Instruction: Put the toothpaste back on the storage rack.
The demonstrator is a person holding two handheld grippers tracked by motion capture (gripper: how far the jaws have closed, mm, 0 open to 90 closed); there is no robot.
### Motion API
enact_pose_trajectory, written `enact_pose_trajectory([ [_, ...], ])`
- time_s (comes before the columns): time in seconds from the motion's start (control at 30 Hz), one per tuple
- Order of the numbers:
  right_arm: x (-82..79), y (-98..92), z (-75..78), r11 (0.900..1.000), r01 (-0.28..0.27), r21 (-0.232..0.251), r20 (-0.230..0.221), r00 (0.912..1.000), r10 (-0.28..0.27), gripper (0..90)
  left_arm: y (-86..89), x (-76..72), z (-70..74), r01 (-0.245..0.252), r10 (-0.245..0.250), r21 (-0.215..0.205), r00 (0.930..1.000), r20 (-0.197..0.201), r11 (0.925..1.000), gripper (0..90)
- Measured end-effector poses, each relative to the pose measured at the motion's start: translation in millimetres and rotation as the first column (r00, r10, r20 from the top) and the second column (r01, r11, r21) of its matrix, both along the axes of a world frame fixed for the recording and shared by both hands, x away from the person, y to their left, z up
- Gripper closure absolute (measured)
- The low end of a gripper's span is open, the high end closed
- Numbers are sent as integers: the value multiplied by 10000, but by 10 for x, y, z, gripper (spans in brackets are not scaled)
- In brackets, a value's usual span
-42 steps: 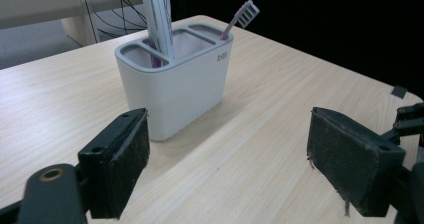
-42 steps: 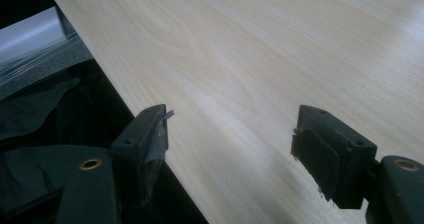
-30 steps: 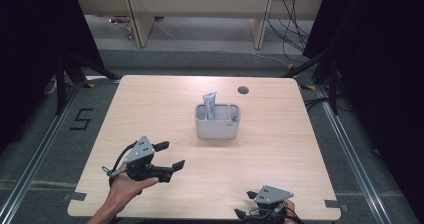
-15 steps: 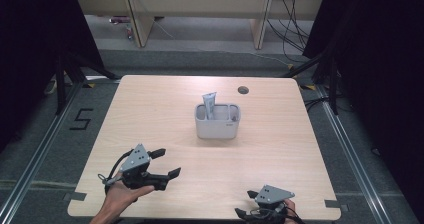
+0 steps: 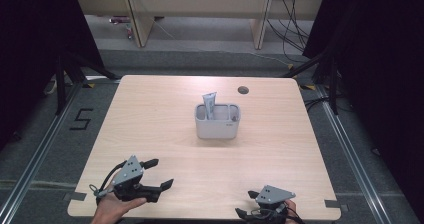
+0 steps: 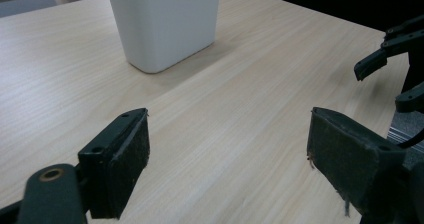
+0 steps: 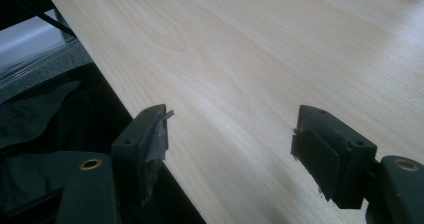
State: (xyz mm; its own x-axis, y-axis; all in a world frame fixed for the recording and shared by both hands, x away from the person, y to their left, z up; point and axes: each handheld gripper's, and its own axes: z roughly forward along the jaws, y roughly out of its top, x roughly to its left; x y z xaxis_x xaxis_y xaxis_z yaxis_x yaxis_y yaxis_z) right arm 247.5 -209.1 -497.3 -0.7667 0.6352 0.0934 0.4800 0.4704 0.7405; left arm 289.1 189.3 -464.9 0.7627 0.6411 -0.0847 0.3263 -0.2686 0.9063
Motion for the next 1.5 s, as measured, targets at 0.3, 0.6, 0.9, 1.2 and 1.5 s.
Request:
enact_pose_trajectory([
  [0.3, -4, 5, -1, 10000, 50, -10, -40, 10000, -50, 304, 65, -60, -133, -147, 154, 462, 9998, -151, 9988, 167],
  [0.6, 5, 16, -6, 10000, 18, -76, 38, 10000, -18, 303, 72, -159, -202, 92, -80, 937, 9999, -129, 9956, 167],
  [0.9, 8, 21, -7, 9999, 48, -96, 80, 10000, -47, 304, 110, -240, -282, 154, -113, 1499, 9995, -282, 9886, 167],
  [1.2, 5, 28, -5, 9999, 63, -142, 154, 9999, -61, 304, 128, -360, -339, 219, -146, 2230, 9993, -343, 9746, 167],
  [1.5, 13, 19, -5, 9999, -120, 36, -69, 9999, 120, 304, 181, -412, -356, 243, -186, 2565, 9995, -245, 9662, 169],
])
